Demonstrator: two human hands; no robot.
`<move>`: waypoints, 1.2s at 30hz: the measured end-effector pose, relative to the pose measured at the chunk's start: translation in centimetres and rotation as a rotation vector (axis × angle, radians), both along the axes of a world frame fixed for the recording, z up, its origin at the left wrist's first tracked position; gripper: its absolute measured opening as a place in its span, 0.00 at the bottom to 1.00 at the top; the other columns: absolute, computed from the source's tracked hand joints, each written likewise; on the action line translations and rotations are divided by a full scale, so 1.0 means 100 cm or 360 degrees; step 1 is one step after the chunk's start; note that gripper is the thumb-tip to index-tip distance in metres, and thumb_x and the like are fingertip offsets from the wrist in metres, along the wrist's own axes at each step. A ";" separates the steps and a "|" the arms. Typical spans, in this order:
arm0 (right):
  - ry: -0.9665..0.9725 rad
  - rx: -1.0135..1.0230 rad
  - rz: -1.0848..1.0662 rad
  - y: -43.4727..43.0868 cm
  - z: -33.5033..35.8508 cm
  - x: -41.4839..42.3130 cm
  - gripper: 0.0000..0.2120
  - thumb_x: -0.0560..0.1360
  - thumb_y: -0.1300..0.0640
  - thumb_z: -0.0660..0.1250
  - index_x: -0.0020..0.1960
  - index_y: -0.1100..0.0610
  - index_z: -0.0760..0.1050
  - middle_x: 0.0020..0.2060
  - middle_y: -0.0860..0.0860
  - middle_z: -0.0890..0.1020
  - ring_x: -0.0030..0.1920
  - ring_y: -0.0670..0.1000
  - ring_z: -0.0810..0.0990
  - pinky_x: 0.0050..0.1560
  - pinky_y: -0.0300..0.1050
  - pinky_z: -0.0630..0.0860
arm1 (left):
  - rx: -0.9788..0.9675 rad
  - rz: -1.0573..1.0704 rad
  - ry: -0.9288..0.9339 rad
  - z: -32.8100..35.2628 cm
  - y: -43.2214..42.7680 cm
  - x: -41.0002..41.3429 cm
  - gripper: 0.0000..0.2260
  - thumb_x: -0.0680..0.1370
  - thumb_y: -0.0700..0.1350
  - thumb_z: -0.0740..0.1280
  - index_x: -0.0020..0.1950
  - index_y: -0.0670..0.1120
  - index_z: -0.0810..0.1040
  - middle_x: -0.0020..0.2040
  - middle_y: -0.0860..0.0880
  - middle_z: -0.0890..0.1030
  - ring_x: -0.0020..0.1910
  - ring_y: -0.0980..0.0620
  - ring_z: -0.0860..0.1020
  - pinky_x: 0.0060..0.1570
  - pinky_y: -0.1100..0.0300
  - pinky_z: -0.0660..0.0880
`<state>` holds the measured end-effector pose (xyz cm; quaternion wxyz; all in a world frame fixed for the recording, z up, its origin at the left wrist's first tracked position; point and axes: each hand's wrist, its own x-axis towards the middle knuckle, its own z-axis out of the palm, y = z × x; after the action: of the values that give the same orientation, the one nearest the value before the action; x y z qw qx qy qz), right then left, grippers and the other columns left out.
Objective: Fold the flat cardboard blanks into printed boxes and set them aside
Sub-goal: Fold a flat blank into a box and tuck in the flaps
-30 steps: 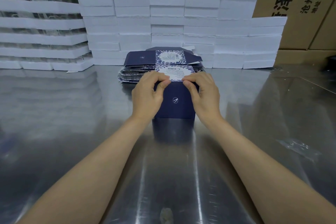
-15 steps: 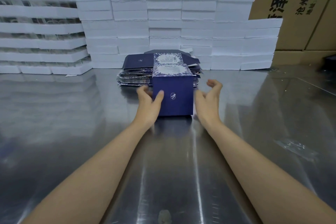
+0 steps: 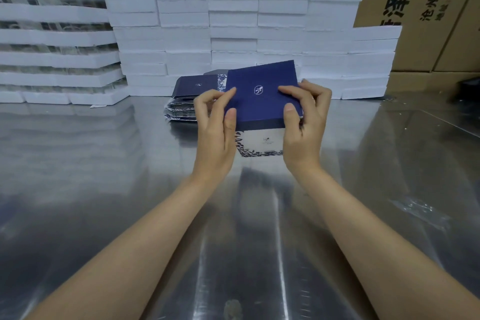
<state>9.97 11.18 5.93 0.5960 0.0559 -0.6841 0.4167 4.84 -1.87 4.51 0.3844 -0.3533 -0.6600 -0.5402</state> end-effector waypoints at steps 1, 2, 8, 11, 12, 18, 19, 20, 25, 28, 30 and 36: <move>0.0007 0.0009 0.0022 0.000 -0.001 0.000 0.13 0.76 0.61 0.59 0.56 0.62 0.78 0.58 0.53 0.68 0.62 0.42 0.69 0.62 0.34 0.67 | 0.0009 -0.0006 0.0026 0.000 0.000 0.001 0.15 0.83 0.40 0.55 0.66 0.36 0.73 0.60 0.44 0.66 0.59 0.56 0.67 0.64 0.69 0.62; -0.0010 0.0018 0.0019 -0.001 -0.003 0.000 0.14 0.76 0.59 0.59 0.56 0.62 0.78 0.60 0.52 0.67 0.63 0.43 0.69 0.60 0.30 0.66 | 0.0013 -0.0010 0.0028 0.001 -0.001 0.000 0.16 0.83 0.42 0.54 0.65 0.36 0.74 0.59 0.44 0.67 0.59 0.55 0.67 0.64 0.67 0.63; -0.0600 0.0112 -0.0062 -0.001 -0.013 -0.010 0.12 0.77 0.47 0.56 0.53 0.47 0.77 0.56 0.37 0.77 0.59 0.40 0.71 0.49 0.37 0.69 | -0.0231 0.0270 -0.0010 0.006 -0.011 -0.007 0.16 0.82 0.44 0.55 0.49 0.39 0.81 0.56 0.46 0.81 0.58 0.43 0.71 0.61 0.64 0.64; -0.0684 0.0210 -0.0072 0.002 -0.013 -0.016 0.12 0.77 0.44 0.56 0.53 0.46 0.76 0.54 0.38 0.78 0.59 0.40 0.71 0.49 0.39 0.70 | -0.0466 0.0536 0.0090 0.015 -0.015 -0.011 0.13 0.80 0.42 0.58 0.47 0.40 0.81 0.58 0.48 0.82 0.64 0.44 0.72 0.65 0.51 0.66; -0.0679 0.0226 -0.0053 0.003 -0.013 -0.018 0.12 0.76 0.44 0.57 0.52 0.46 0.76 0.53 0.38 0.78 0.58 0.39 0.70 0.50 0.36 0.69 | -0.0550 0.0551 0.0048 0.020 -0.015 -0.011 0.12 0.79 0.43 0.59 0.47 0.41 0.81 0.57 0.48 0.83 0.63 0.45 0.74 0.65 0.50 0.67; -0.0611 0.0268 0.0105 0.009 -0.007 -0.023 0.20 0.76 0.43 0.52 0.48 0.56 0.77 0.46 0.47 0.79 0.52 0.46 0.73 0.52 0.39 0.68 | -0.0796 0.0574 -0.0059 0.030 -0.008 -0.012 0.06 0.78 0.43 0.56 0.42 0.47 0.66 0.47 0.48 0.85 0.45 0.41 0.78 0.66 0.54 0.64; -0.0587 0.0246 0.0136 0.009 -0.008 -0.024 0.21 0.76 0.44 0.52 0.47 0.57 0.77 0.45 0.48 0.79 0.52 0.47 0.74 0.52 0.41 0.69 | -0.0833 0.0631 -0.0037 0.032 -0.008 -0.013 0.07 0.79 0.44 0.56 0.42 0.45 0.69 0.44 0.48 0.84 0.44 0.41 0.77 0.64 0.55 0.64; -0.0555 0.0201 0.0190 0.009 -0.009 -0.024 0.20 0.77 0.45 0.52 0.48 0.57 0.77 0.46 0.47 0.79 0.53 0.46 0.74 0.53 0.41 0.69 | -0.0879 0.0678 -0.0013 0.033 -0.007 -0.013 0.10 0.81 0.47 0.56 0.43 0.45 0.73 0.42 0.48 0.82 0.44 0.42 0.77 0.63 0.54 0.64; -0.0466 0.0066 0.0171 -0.006 -0.038 -0.022 0.21 0.78 0.52 0.58 0.69 0.58 0.67 0.67 0.49 0.69 0.69 0.50 0.68 0.65 0.56 0.70 | -0.1152 0.0783 0.0003 0.035 -0.013 -0.021 0.28 0.77 0.64 0.47 0.55 0.53 0.82 0.52 0.54 0.82 0.57 0.51 0.77 0.72 0.54 0.48; -0.0680 0.0185 0.0282 -0.025 -0.047 -0.022 0.28 0.76 0.63 0.62 0.75 0.54 0.61 0.71 0.48 0.65 0.70 0.42 0.65 0.60 0.55 0.76 | -0.0857 0.0979 -0.0068 0.028 -0.038 -0.040 0.18 0.80 0.60 0.56 0.53 0.53 0.83 0.54 0.52 0.81 0.58 0.50 0.74 0.64 0.56 0.54; -0.0995 0.0678 0.0311 -0.037 -0.049 -0.026 0.35 0.74 0.63 0.62 0.78 0.51 0.54 0.75 0.47 0.62 0.72 0.45 0.64 0.64 0.55 0.73 | -0.0568 0.1090 -0.0228 0.014 -0.054 -0.052 0.14 0.81 0.54 0.61 0.56 0.49 0.82 0.58 0.47 0.76 0.60 0.45 0.70 0.60 0.54 0.58; -0.1307 0.1183 0.0331 -0.073 -0.048 -0.057 0.38 0.75 0.59 0.60 0.79 0.48 0.45 0.77 0.45 0.60 0.70 0.53 0.66 0.58 0.49 0.72 | -0.0548 0.1221 -0.0541 -0.019 -0.065 -0.075 0.35 0.71 0.63 0.68 0.72 0.49 0.63 0.77 0.41 0.54 0.78 0.43 0.44 0.66 0.28 0.52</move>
<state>4.29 3.88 1.11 0.1769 0.1624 -0.9516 0.1917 -2.70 -8.41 2.58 0.3786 -0.0482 -0.8772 -0.2913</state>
